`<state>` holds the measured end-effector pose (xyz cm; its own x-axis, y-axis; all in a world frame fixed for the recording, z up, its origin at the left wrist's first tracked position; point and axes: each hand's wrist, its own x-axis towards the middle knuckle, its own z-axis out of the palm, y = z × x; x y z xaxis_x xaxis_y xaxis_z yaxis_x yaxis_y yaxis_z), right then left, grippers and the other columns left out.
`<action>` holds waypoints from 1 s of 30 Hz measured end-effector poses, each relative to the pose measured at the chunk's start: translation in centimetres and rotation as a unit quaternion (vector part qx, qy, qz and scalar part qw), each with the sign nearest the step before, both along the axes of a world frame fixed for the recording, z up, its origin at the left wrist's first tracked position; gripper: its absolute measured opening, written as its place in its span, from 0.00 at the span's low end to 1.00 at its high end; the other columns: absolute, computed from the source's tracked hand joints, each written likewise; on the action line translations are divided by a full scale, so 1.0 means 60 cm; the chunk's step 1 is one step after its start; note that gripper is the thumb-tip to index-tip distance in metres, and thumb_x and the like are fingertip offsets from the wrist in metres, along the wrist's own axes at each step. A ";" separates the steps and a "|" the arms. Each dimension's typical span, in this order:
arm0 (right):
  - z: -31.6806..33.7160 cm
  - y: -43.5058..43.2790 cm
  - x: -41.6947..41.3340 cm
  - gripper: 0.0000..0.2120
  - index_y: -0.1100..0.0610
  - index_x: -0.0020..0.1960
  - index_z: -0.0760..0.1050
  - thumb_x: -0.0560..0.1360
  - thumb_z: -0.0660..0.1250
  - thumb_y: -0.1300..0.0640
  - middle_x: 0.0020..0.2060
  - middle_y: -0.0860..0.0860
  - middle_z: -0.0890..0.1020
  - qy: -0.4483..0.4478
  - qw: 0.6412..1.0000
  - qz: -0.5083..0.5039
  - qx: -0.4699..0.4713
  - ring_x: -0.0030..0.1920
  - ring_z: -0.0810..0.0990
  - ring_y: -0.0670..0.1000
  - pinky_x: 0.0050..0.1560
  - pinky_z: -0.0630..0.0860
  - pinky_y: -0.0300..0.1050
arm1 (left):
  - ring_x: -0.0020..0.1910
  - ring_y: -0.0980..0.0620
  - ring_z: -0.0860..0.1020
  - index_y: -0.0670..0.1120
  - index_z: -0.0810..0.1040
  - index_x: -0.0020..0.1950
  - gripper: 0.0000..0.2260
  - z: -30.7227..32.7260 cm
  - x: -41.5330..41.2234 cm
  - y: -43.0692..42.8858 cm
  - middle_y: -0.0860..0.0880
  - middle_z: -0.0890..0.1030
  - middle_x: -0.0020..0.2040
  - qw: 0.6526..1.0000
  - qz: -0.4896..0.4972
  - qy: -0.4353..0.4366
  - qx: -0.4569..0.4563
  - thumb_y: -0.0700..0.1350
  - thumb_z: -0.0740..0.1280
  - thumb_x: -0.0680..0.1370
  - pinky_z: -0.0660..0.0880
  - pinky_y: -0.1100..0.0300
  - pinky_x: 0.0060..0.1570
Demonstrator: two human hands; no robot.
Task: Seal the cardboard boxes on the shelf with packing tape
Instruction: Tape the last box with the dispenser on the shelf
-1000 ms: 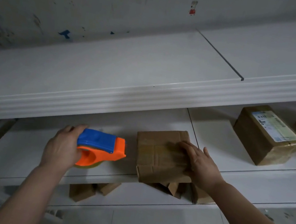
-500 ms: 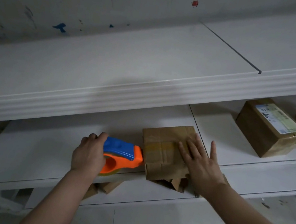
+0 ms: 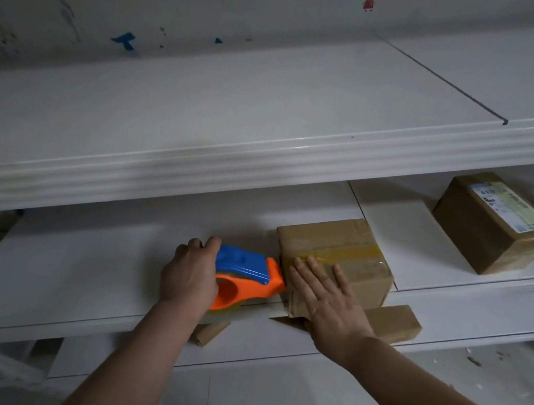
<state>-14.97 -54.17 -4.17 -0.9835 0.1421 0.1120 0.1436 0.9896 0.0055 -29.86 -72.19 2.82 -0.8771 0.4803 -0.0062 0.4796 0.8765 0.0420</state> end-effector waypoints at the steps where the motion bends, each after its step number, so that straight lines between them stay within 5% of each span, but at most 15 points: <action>1: 0.005 -0.004 -0.003 0.50 0.54 0.77 0.50 0.64 0.75 0.52 0.77 0.52 0.57 0.000 1.000 0.003 -0.003 0.77 0.51 0.53 0.72 0.46 0.58 | 0.59 0.45 0.72 0.51 0.64 0.70 0.26 0.001 0.000 0.000 0.46 0.72 0.61 1.000 -0.002 0.001 0.001 0.39 0.67 0.74 0.77 0.52 0.47; 3: 0.015 -0.003 -0.013 0.47 0.51 0.78 0.39 0.71 0.69 0.55 0.78 0.51 0.44 -0.011 1.000 -0.010 -0.013 0.76 0.37 0.51 0.73 0.35 0.58 | 0.59 0.45 0.72 0.51 0.64 0.70 0.26 0.000 -0.002 -0.001 0.46 0.72 0.61 1.000 -0.008 -0.003 0.005 0.39 0.67 0.74 0.77 0.52 0.47; 6: 0.032 0.021 -0.040 0.48 0.47 0.77 0.31 0.75 0.66 0.51 0.77 0.49 0.35 -0.056 0.994 -0.093 -0.022 0.76 0.33 0.56 0.72 0.37 0.67 | 0.57 0.45 0.74 0.51 0.64 0.70 0.26 -0.010 -0.005 -0.008 0.45 0.73 0.60 0.999 -0.015 -0.018 0.026 0.37 0.66 0.74 0.77 0.52 0.49; 10: 0.030 0.043 -0.044 0.40 0.42 0.77 0.37 0.78 0.62 0.46 0.78 0.43 0.44 -0.076 0.989 -0.097 -0.078 0.78 0.41 0.52 0.74 0.41 0.65 | 0.55 0.44 0.77 0.53 0.64 0.72 0.27 -0.025 0.005 -0.024 0.47 0.72 0.60 0.993 0.012 -0.077 0.091 0.37 0.64 0.75 0.76 0.53 0.50; 14: 0.035 0.058 -0.011 0.38 0.40 0.76 0.42 0.77 0.64 0.45 0.76 0.38 0.49 0.005 0.991 -0.038 -0.130 0.78 0.47 0.49 0.74 0.46 0.62 | 0.57 0.44 0.76 0.53 0.67 0.71 0.29 -0.008 0.020 -0.030 0.47 0.73 0.62 0.984 0.017 -0.060 0.168 0.34 0.64 0.72 0.74 0.55 0.53; 16: 0.049 0.072 -0.003 0.35 0.41 0.76 0.52 0.75 0.68 0.46 0.76 0.39 0.56 0.123 0.946 -0.021 -0.298 0.76 0.55 0.47 0.74 0.57 0.58 | 0.57 0.44 0.76 0.52 0.70 0.70 0.29 0.021 0.027 -0.019 0.46 0.74 0.61 0.973 0.012 -0.055 0.225 0.33 0.64 0.70 0.73 0.58 0.53; 18: 0.060 0.093 0.010 0.32 0.45 0.75 0.62 0.74 0.71 0.52 0.73 0.42 0.66 0.203 0.842 -0.014 -0.500 0.72 0.64 0.44 0.69 0.68 0.49 | 0.58 0.44 0.76 0.51 0.70 0.70 0.30 0.062 0.039 0.006 0.46 0.75 0.61 0.968 -0.009 -0.027 0.247 0.32 0.65 0.70 0.72 0.58 0.53; 20: 0.065 0.114 0.035 0.34 0.45 0.74 0.62 0.73 0.73 0.59 0.69 0.40 0.67 0.165 0.782 -0.022 -0.601 0.71 0.65 0.44 0.61 0.74 0.39 | 0.57 0.43 0.76 0.52 0.68 0.71 0.30 0.101 0.063 0.041 0.47 0.73 0.61 0.977 -0.043 0.015 0.209 0.33 0.65 0.70 0.72 0.55 0.50; 22: 0.066 0.131 0.060 0.40 0.41 0.73 0.57 0.69 0.76 0.58 0.68 0.35 0.64 0.123 0.828 -0.026 -0.547 0.72 0.63 0.47 0.57 0.70 0.27 | 0.56 0.44 0.76 0.53 0.65 0.72 0.31 0.125 0.094 0.076 0.48 0.72 0.61 0.983 -0.074 0.047 0.158 0.34 0.64 0.72 0.73 0.54 0.48; 24: 0.077 0.143 0.069 0.50 0.42 0.76 0.50 0.65 0.78 0.47 0.74 0.40 0.59 0.153 0.902 -0.030 -0.402 0.76 0.55 0.47 0.71 0.61 0.38 | 0.57 0.45 0.75 0.54 0.64 0.72 0.31 0.135 0.121 0.109 0.48 0.71 0.61 0.983 -0.101 0.069 0.138 0.35 0.65 0.72 0.75 0.53 0.49; 26: 0.092 0.145 0.066 0.56 0.45 0.78 0.45 0.62 0.77 0.41 0.77 0.45 0.54 0.150 0.941 0.005 -0.304 0.77 0.47 0.46 0.76 0.49 0.52 | 0.56 0.46 0.75 0.54 0.64 0.72 0.30 0.135 0.138 0.136 0.48 0.72 0.60 0.979 -0.127 0.092 0.130 0.36 0.65 0.72 0.76 0.50 0.50; 30: 0.095 0.147 0.059 0.61 0.44 0.76 0.38 0.61 0.80 0.44 0.70 0.51 0.68 0.125 0.941 -0.024 -0.313 0.68 0.68 0.52 0.63 0.67 0.47 | 0.55 0.47 0.75 0.55 0.63 0.73 0.32 0.141 0.138 0.156 0.50 0.72 0.61 0.979 -0.133 0.110 0.105 0.36 0.66 0.72 0.76 0.52 0.48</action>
